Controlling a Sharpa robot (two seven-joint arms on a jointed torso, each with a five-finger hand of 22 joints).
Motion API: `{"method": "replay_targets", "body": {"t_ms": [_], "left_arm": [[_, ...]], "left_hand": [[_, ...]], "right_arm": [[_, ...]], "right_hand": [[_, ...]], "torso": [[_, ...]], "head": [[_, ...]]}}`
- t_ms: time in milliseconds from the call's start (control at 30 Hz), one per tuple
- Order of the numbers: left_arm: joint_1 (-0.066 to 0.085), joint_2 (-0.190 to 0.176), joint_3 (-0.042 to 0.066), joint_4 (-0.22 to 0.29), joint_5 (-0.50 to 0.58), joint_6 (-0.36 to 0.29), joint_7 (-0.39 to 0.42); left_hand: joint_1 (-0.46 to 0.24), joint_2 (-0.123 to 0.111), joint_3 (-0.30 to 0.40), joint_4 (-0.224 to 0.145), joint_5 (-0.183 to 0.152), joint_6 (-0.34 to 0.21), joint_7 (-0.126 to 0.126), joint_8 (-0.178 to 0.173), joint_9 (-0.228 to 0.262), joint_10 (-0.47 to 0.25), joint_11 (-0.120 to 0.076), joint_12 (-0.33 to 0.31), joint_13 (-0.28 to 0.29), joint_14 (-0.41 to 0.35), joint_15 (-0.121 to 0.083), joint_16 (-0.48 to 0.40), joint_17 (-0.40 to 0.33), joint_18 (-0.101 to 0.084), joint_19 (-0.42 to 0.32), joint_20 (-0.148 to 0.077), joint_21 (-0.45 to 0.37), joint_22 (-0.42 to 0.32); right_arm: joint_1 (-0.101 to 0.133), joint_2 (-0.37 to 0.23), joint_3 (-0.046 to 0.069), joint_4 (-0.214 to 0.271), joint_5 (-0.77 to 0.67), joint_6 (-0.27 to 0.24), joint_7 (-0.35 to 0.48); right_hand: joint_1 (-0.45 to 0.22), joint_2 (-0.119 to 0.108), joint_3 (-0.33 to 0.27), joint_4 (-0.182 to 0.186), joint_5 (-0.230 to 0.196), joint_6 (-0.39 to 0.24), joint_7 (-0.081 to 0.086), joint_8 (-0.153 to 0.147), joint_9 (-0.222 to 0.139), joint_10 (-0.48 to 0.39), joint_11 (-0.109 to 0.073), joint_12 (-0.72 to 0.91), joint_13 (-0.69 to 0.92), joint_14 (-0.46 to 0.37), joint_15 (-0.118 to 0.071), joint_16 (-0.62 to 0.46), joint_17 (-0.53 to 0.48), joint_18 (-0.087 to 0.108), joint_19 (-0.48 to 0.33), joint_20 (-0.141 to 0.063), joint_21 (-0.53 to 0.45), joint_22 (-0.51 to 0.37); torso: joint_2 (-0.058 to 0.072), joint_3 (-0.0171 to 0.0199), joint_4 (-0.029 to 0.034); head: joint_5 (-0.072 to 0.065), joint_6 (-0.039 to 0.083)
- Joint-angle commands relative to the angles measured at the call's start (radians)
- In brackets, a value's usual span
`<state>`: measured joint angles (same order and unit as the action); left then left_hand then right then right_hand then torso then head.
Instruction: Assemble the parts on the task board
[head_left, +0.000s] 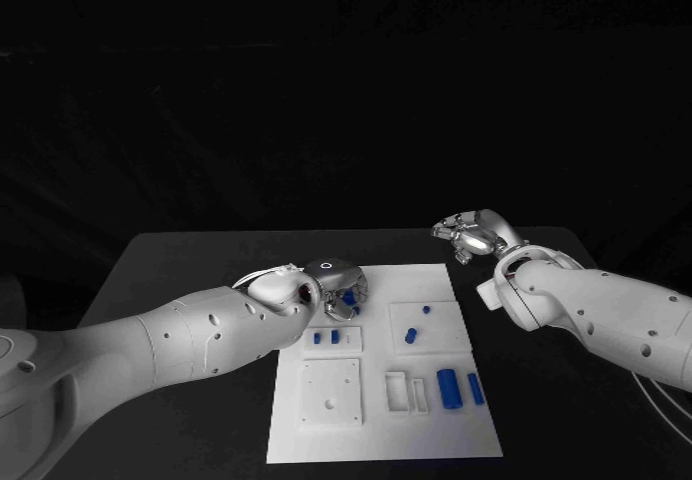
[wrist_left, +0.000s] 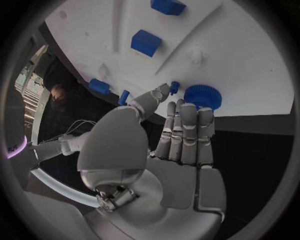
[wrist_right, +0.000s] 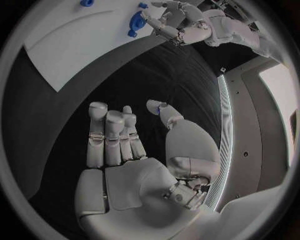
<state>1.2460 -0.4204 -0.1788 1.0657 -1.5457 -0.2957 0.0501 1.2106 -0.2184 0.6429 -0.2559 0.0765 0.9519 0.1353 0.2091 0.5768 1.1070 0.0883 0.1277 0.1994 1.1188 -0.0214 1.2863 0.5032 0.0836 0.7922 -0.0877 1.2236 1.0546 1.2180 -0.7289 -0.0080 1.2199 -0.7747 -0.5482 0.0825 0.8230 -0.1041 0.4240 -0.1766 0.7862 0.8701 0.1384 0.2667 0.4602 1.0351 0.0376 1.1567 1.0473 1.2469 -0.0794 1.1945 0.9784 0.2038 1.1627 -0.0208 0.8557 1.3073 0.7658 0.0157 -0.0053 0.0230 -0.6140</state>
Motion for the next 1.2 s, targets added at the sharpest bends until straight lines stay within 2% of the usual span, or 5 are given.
{"method": "replay_targets", "body": {"t_ms": [33, 667, 1200], "left_arm": [[-0.004, 0.007, 0.0, -0.004, 0.002, 0.01, 0.016], [-0.013, -0.003, -0.004, -0.01, 0.017, 0.035, 0.021], [-0.017, -0.009, -0.007, -0.004, 0.027, 0.034, 0.017]], "left_hand": [[0.011, 0.004, -0.001, 0.004, 0.006, -0.004, 0.0, -0.002, -0.001, 0.008, 0.0, 0.0, 0.0, 0.005, -0.003, 0.004, 0.001, 0.043, 0.003, -0.034, 0.003, 0.001], [0.013, 0.031, -0.002, -0.007, 0.009, 0.007, 0.002, 0.005, -0.007, 0.07, -0.015, 0.028, 0.01, 0.018, -0.017, 0.035, 0.006, 0.043, 0.007, -0.043, 0.009, 0.007], [-0.003, 0.038, -0.009, -0.005, 0.004, 0.021, -0.002, 0.013, -0.009, 0.09, -0.019, 0.044, 0.017, 0.024, -0.022, 0.047, 0.006, 0.043, 0.018, -0.049, 0.013, 0.008]], "right_arm": [[0.0, 0.002, 0.0, 0.001, -0.002, 0.012, 0.01], [0.0, 0.002, 0.0, 0.001, -0.002, 0.013, 0.011], [0.0, 0.003, 0.0, 0.0, -0.002, 0.013, 0.011]], "right_hand": [[-0.006, 0.004, 0.003, -0.005, 0.005, 0.0, 0.005, 0.003, -0.001, -0.002, -0.008, 0.002, -0.001, 0.004, -0.001, 0.003, -0.001, 0.058, 0.001, -0.008, -0.006, 0.017], [-0.006, 0.004, 0.003, -0.005, 0.005, 0.0, 0.005, 0.003, -0.001, -0.002, -0.008, 0.003, -0.001, 0.004, -0.001, 0.003, -0.001, 0.058, 0.001, -0.008, -0.006, 0.017], [-0.006, 0.004, 0.003, -0.005, 0.005, 0.0, 0.005, 0.004, -0.001, -0.002, -0.008, 0.003, -0.002, 0.005, -0.001, 0.003, -0.001, 0.058, 0.001, -0.008, -0.006, 0.017]], "torso": [[-0.001, -0.0003, 0.001], [-0.001, 0.0011, 0.0004], [0.0, 0.0009, 0.0007]], "head": [[-0.002, -0.002], [-0.001, -0.006], [-0.001, -0.009]]}}
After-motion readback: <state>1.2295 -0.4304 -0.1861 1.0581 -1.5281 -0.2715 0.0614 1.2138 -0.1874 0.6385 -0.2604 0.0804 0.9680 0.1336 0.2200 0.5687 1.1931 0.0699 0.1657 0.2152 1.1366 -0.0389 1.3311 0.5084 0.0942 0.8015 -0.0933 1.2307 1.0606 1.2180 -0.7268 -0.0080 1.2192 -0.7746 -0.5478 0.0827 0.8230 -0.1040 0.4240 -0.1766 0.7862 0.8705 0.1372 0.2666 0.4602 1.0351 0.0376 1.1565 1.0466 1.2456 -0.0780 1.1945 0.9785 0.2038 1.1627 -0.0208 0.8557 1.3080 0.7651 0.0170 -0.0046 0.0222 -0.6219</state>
